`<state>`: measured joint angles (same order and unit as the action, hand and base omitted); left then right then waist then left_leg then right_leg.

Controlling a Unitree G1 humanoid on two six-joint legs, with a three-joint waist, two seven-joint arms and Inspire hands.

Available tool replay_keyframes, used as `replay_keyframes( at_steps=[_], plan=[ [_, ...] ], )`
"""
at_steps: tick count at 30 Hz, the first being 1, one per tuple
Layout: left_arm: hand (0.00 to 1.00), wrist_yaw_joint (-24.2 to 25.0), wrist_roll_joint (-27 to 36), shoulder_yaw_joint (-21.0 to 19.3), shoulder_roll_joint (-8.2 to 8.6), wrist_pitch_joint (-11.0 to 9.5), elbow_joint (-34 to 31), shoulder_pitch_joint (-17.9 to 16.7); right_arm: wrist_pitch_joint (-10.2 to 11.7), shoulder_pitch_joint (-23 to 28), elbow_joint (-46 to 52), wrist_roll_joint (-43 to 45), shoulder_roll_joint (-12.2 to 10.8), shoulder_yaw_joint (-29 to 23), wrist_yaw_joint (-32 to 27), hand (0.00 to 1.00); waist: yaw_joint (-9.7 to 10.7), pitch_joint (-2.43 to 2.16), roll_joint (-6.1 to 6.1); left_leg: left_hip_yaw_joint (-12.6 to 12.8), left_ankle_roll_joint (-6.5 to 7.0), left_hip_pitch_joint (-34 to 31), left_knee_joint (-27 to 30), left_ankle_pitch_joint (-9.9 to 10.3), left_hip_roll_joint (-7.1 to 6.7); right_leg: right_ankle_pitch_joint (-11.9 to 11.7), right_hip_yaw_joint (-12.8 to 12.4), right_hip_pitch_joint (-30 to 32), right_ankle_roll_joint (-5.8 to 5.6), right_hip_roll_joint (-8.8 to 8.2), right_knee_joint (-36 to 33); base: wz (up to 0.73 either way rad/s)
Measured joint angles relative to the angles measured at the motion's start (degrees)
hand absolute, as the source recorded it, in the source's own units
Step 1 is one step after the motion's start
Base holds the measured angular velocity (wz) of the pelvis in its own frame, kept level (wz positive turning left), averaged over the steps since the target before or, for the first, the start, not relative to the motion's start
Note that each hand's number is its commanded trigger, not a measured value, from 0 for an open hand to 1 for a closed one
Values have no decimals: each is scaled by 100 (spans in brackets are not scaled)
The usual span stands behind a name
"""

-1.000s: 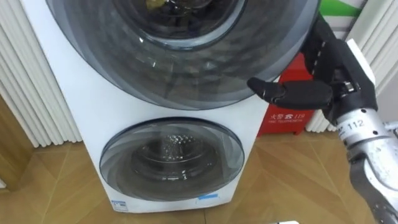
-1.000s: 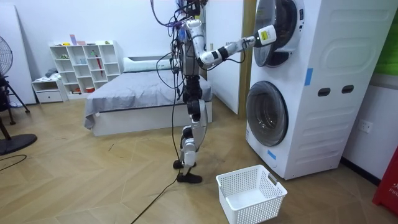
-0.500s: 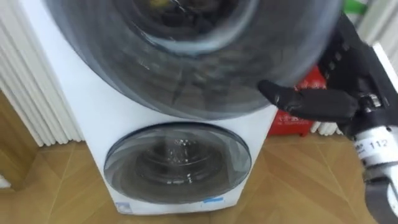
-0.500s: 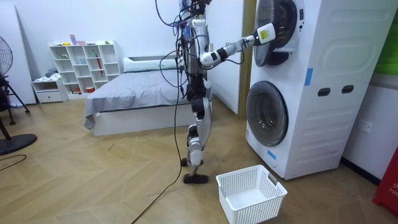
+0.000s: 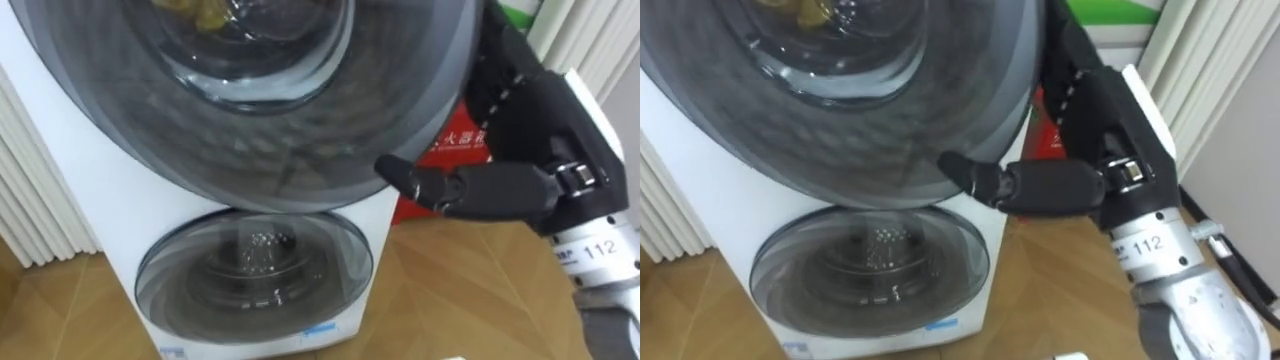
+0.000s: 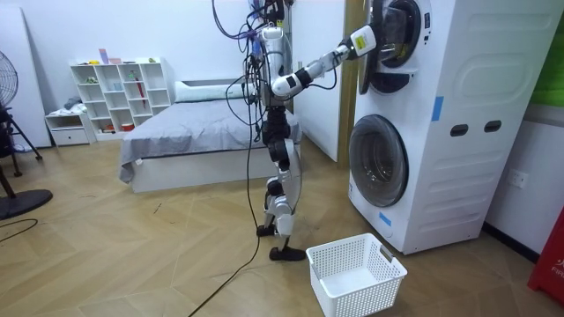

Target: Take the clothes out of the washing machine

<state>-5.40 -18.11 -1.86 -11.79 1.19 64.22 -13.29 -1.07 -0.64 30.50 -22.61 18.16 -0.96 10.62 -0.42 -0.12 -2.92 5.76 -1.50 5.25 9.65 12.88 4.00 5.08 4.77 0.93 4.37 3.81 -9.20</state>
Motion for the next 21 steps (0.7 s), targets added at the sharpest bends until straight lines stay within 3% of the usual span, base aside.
replay_keyframes(
  at_steps=[5, 12, 21],
  plan=[
    [0, 50, 60, 105, -7, 0, -1, -5, 173, 332, 193, -161, -14, 146, 218, 0, 19, -20, -20, 1, -38, 38, 31, 20, 37, 6, 10, -31, 72, 31, -49, 0],
    [0, 47, 237, 477, -121, -33, 2, 262, 357, 386, 193, -460, -51, 312, 696, 0, 28, -11, -5, 5, -37, 40, 28, 20, 36, 9, -2, -31, 75, 34, -47, 0],
    [0, 47, 289, 773, -192, -37, -7, 368, 431, 388, 185, -460, -51, 362, 1136, 0, 112, -22, -27, 21, -38, 48, 8, 19, 37, 11, -32, -16, 73, 43, -51, 0]
  ],
)
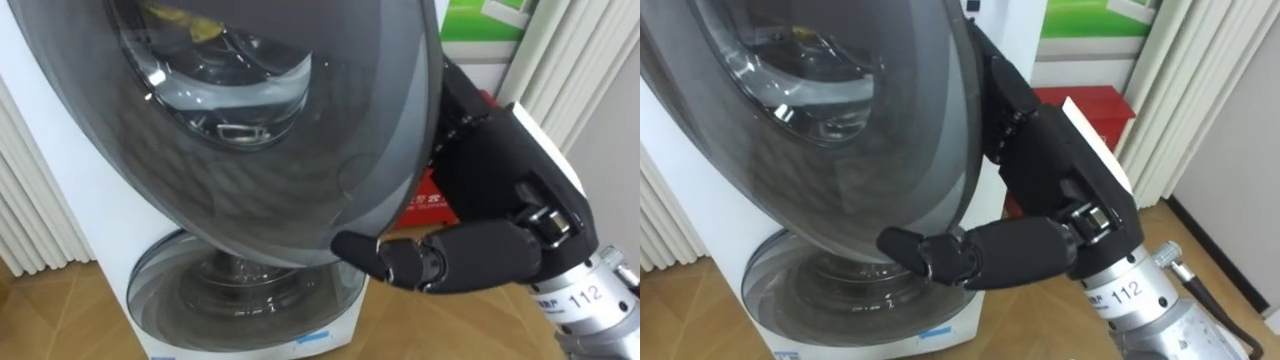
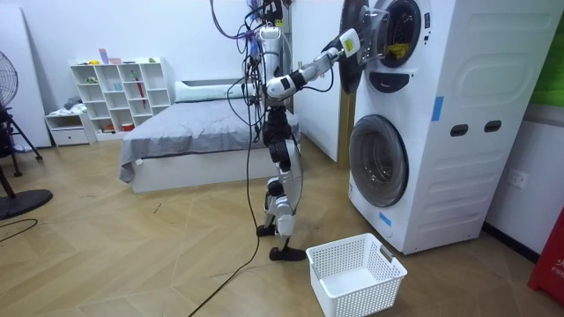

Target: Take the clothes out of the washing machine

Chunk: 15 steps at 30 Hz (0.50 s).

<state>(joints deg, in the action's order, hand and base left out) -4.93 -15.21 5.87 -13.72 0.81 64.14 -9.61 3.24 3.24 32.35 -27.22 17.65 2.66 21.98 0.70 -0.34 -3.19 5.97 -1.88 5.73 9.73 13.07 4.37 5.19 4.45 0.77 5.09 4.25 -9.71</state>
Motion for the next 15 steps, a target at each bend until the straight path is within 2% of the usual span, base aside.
replay_keyframes(
  at_steps=[15],
  plan=[
    [0, 211, 2, 11, -87, 0, -36, -9, 151, 0, -150, -270, -13, 67, 204, 0, 15, 6, -14, 19, 0, 8, 2, -1, 2, 11, -7, 0, -17, 4, -3, -1]
  ],
)
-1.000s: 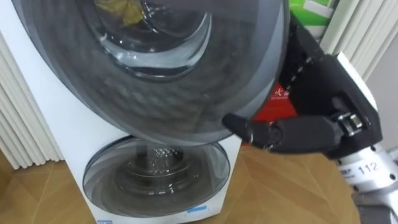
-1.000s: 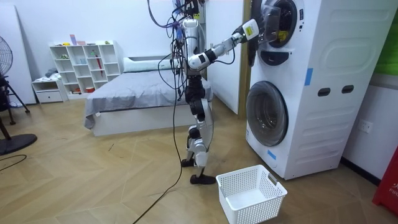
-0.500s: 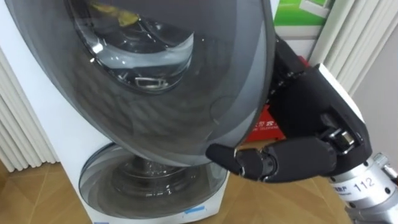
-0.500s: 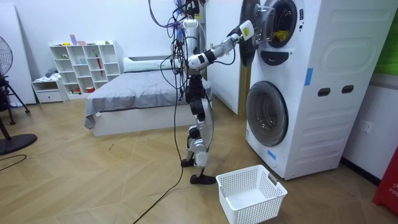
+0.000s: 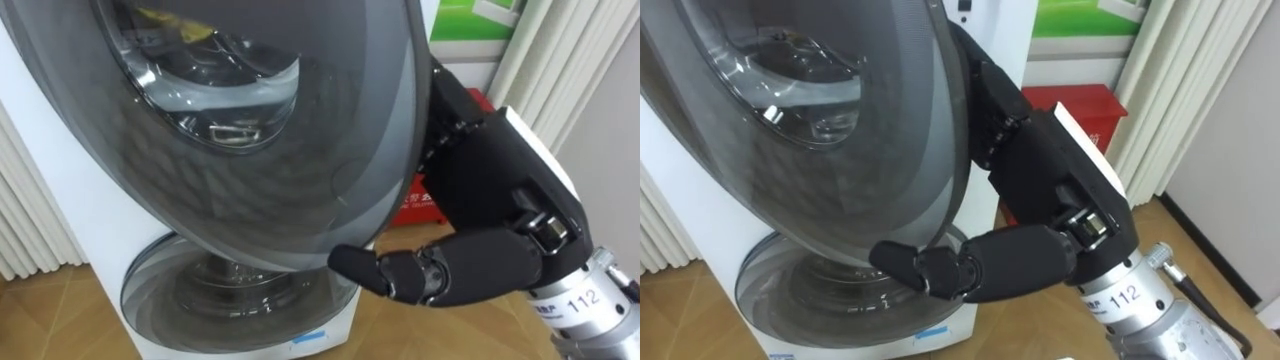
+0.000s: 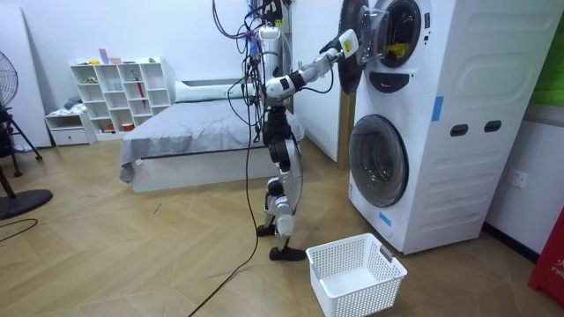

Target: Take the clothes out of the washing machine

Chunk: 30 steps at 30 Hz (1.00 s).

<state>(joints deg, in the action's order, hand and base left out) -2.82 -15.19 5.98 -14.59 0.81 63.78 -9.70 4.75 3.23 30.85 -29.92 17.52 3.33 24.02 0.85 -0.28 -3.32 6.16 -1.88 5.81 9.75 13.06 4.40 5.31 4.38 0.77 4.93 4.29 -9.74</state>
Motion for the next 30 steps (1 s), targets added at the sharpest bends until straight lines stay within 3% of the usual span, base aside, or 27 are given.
replay_keyframes(
  at_steps=[8, 16, 23, 30],
  plan=[
    [0, 118, -6, -3, -12, -4, -5, 8, 174, 0, -216, -33, -18, 1, 19, 0, -117, 11, -35, 25, -9, 33, 2, -7, 6, 15, 33, -16, 8, -1, -1, -1],
    [0, 150, -23, -1, -10, -1, 41, 13, 249, -2, -326, -45, -213, 9, 62, 0, -227, 13, -42, -8, -42, -13, 13, -33, 14, 73, 58, 37, -14, 0, -24, 1],
    [0, 162, -23, 105, -14, 47, 63, -14, 284, -3, -356, -53, -215, 104, 62, 0, -299, 12, -55, -96, -106, -18, 39, -116, 32, 105, 171, 30, 62, -1, -51, 7],
    [0, 181, -9, 103, -35, 47, 94, -14, 390, -3, -465, -110, -253, 313, 72, 0, -345, 7, -173, -121, -205, -21, 48, -203, 89, 156, 298, 21, 161, 15, -117, 10]
  ],
)
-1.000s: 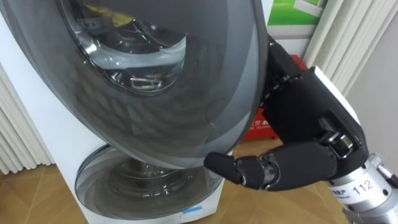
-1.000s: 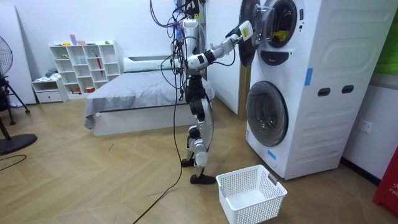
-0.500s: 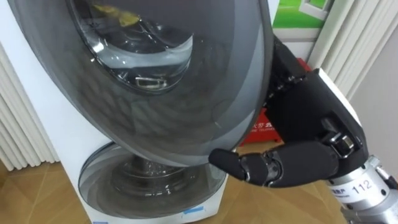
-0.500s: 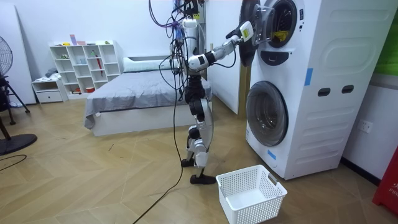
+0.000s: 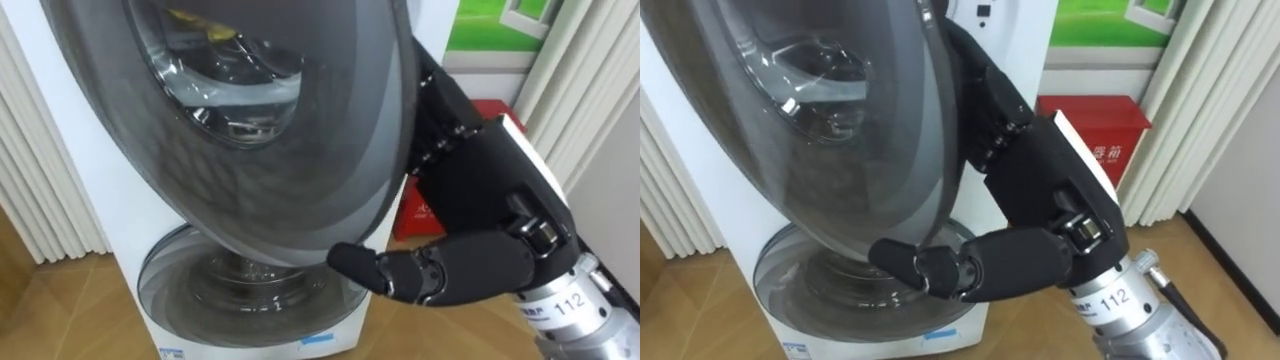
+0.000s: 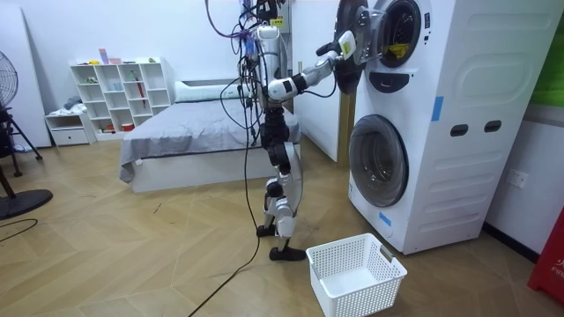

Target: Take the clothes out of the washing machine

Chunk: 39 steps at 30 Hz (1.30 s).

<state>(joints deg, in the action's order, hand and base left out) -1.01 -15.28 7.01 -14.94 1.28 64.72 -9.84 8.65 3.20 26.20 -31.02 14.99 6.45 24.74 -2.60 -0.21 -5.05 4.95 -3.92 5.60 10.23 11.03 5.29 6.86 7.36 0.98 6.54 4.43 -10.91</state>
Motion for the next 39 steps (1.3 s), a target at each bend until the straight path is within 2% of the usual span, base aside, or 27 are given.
replay_keyframes(
  at_steps=[6, 11, 16, 18, 20, 22, 25, 27, 28, 30, 33, 36, 38, 39],
  plan=[
    [0, 11, 1, -8, -1, 0, -7, 5, 77, 1, -75, -82, 0, 133, 7, 0, -186, -3, -21, -25, -43, -44, 83, -42, 41, 62, 67, 59, 108, 13, -95, 5],
    [0, 47, -1, -33, -1, -1, -36, 3, 132, 1, -79, -114, 13, 283, 177, 0, -218, -11, -23, -25, -41, -106, 132, -81, 59, 64, 134, 63, 124, 19, -104, 10],
    [0, 102, 1, -34, -3, -4, -66, 7, 142, 1, -56, -243, 82, 455, 550, 0, -230, -44, -19, -37, -42, -143, 153, -83, 60, 85, 204, 63, 155, 28, -124, 9],
    [0, 168, 0, -36, -5, -5, -69, 7, 169, -4, -43, -254, 87, 584, 688, 0, -242, -48, -17, -40, -55, -152, 153, -93, 63, 103, 219, 63, 142, 29, -143, 10],
    [0, 176, -1, -36, -8, -6, -76, 11, 172, -20, -30, -261, 87, 670, 814, 0, -251, -49, -6, -41, -62, -178, 152, -99, 65, 152, 224, 72, 57, 28, -181, 13],
    [0, 180, -10, -58, -11, -6, -83, 13, 99, -118, -34, -240, 99, 824, 852, 0, -317, -71, -22, -42, -61, -196, 151, -100, 65, 159, 225, 87, 44, 28, -177, 4],
    [0, 194, -57, -131, -9, -8, -114, 35, -121, -204, -87, -229, 130, 1051, 978, 0, -465, -66, -37, -43, -64, -205, 142, -100, 65, 177, 255, 49, -33, 20, -147, 8],
    [0, 179, -57, -137, -9, -8, -115, 40, -442, -204, -142, -42, 287, 1288, 1126, 0, -547, -62, -47, -61, -63, -195, 119, -100, 37, 186, 303, -2, -86, -9, -77, 16],
    [0, 174, -55, -137, -9, -8, -115, 42, -520, -204, -144, 23, 329, 1336, 1176, 0, -559, -60, -50, -72, -63, -196, 104, -100, 24, 200, 328, -3, -110, -23, -78, 25],
    [0, 165, -54, -137, -14, -8, -116, 42, -678, -213, -145, 186, 421, 1453, 1337, 0, -585, -42, -82, -106, -44, -175, 46, -92, -19, 248, 393, -14, -188, -72, -71, 20],
    [0, 162, -54, -139, -27, -8, -118, 46, -716, -283, -145, 243, 444, 1484, 1471, 0, -603, 11, -163, -115, -31, -188, 14, -84, -57, 271, 420, -39, -226, -106, -35, 8],
    [0, 160, -41, -135, -25, -8, -118, 85, -742, -330, -145, 265, 477, 1484, 1595, 0, -627, 21, -175, -117, -25, -181, -52, -80, -95, 250, 426, -73, -187, -131, 26, 1],
    [0, 160, -12, -136, -25, -8, -114, 122, -747, -380, -145, 453, 479, 1483, 1671, 0, -654, 38, -151, -110, 6, -151, -80, -60, -109, 170, 433, -87, 4, -142, 50, -4],
    [0, 159, 3, -137, -28, -8, -107, 153, -756, -424, -144, 554, 485, 1482, 1710, 0, -673, 59, -133, -112, 24, -116, -92, -48, -109, 165, 445, -113, 13, -146, 64, -8]
  ],
)
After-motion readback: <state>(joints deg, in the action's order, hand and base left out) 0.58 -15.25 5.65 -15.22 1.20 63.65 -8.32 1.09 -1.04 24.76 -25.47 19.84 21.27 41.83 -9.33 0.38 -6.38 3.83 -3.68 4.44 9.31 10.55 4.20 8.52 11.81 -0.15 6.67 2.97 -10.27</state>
